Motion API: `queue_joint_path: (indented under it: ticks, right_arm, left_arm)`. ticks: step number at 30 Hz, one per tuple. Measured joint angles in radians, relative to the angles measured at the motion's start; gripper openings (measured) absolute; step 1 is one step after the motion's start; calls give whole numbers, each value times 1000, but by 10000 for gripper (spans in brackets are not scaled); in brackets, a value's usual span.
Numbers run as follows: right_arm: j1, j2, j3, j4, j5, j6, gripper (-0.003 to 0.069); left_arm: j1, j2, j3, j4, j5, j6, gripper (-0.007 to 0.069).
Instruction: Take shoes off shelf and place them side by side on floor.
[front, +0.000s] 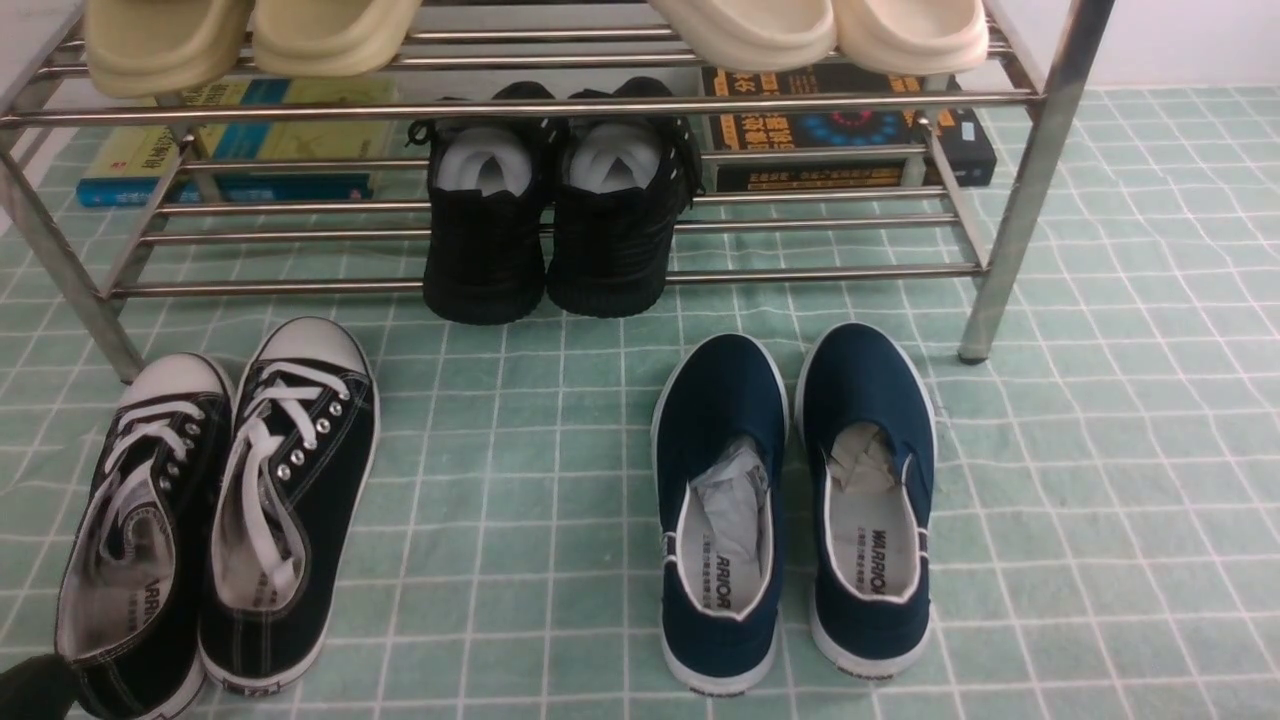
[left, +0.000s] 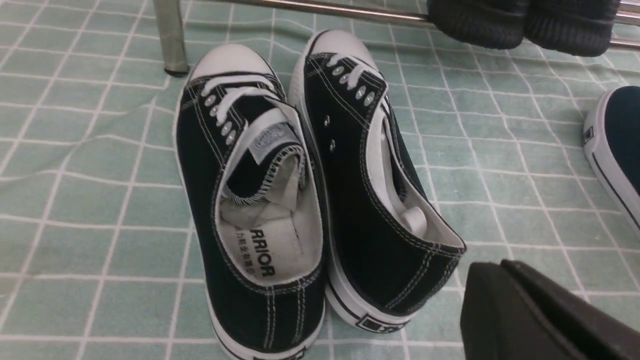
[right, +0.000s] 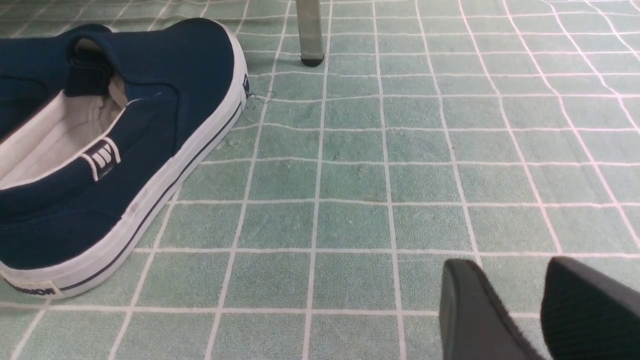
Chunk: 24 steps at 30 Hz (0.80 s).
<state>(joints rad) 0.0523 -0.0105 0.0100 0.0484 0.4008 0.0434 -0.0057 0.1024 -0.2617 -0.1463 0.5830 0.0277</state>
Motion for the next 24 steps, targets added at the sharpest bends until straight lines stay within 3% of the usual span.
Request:
queue_joint_path:
  ticks: [11,18,24]
  right_arm:
    - [0,0,0,0,0,0,238]
    - [0,0,0,0,0,0,238]
    - [0,0,0,0,0,0,238]
  left_arm:
    - [0,-8,105,87,-149,-16,19]
    - [0,-108,257,250,-225,-145,19]
    - [0,-114,284,272,-231,-181,27]
